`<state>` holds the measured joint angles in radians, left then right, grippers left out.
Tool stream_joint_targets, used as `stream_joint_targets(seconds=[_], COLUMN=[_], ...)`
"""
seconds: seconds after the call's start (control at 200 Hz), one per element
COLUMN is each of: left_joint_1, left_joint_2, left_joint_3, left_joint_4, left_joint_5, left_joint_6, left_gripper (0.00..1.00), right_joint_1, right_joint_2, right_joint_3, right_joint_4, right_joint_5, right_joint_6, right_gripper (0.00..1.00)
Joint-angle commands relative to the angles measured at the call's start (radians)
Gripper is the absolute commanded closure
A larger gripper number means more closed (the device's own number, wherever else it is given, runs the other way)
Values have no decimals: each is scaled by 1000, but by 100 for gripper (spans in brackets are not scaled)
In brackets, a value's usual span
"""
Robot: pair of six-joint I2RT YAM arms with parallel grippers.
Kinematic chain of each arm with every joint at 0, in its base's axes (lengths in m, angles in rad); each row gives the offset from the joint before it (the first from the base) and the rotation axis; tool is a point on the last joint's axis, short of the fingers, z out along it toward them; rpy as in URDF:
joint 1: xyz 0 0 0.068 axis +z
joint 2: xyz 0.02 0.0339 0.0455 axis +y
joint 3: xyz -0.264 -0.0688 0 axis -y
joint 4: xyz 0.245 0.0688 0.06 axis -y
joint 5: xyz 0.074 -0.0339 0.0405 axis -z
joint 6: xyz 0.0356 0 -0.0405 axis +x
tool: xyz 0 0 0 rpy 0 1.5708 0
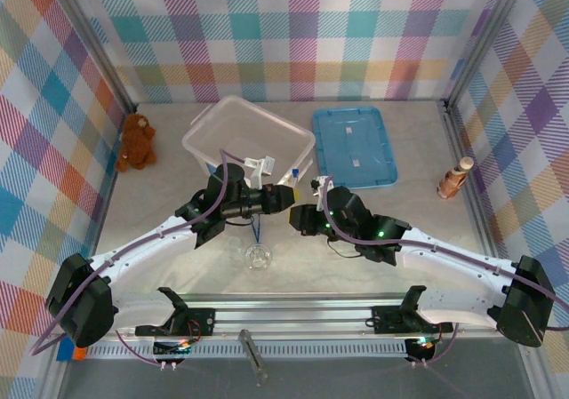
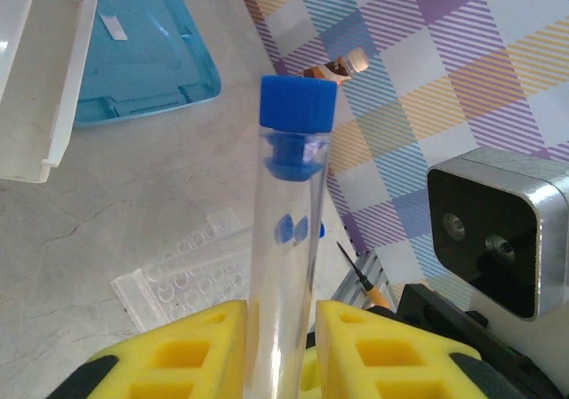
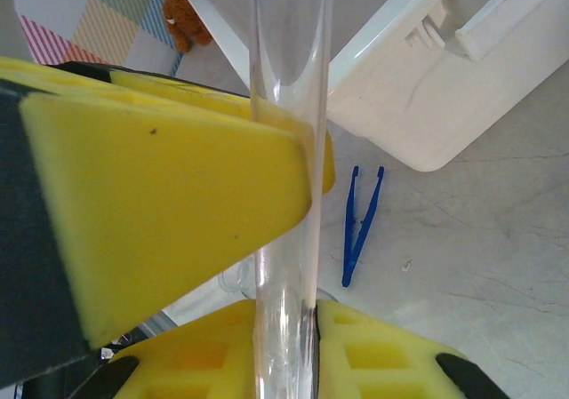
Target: Organize the chemistry lab equipment
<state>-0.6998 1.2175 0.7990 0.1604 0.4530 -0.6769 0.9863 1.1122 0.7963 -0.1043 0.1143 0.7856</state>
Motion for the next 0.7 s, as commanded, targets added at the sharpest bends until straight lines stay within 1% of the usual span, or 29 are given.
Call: stream_joint_targets(seconds=[0.0,0.1,0.435,0.695], left_joint_1=[-15,-16,-16,-16], left_joint_2=[-9,-3,11,14], left_joint_3=[-2,0,17,30], left_joint_4=[33,39,33,22], left_joint_5=[26,32,39,41], left_joint_6=[7,7,19,34], left_gripper=[77,81,83,84], right_joint_1=[-5,-5,-5,-5], right_joint_2=[3,1,1,-4], right_joint_3=[-10,-9,-9,-3], right_joint_4=[41,40,39,29], right_joint_5=[-10,-9,-8,-8], right_joint_6=[11,11,7,0], right_gripper=[81,81,80,77])
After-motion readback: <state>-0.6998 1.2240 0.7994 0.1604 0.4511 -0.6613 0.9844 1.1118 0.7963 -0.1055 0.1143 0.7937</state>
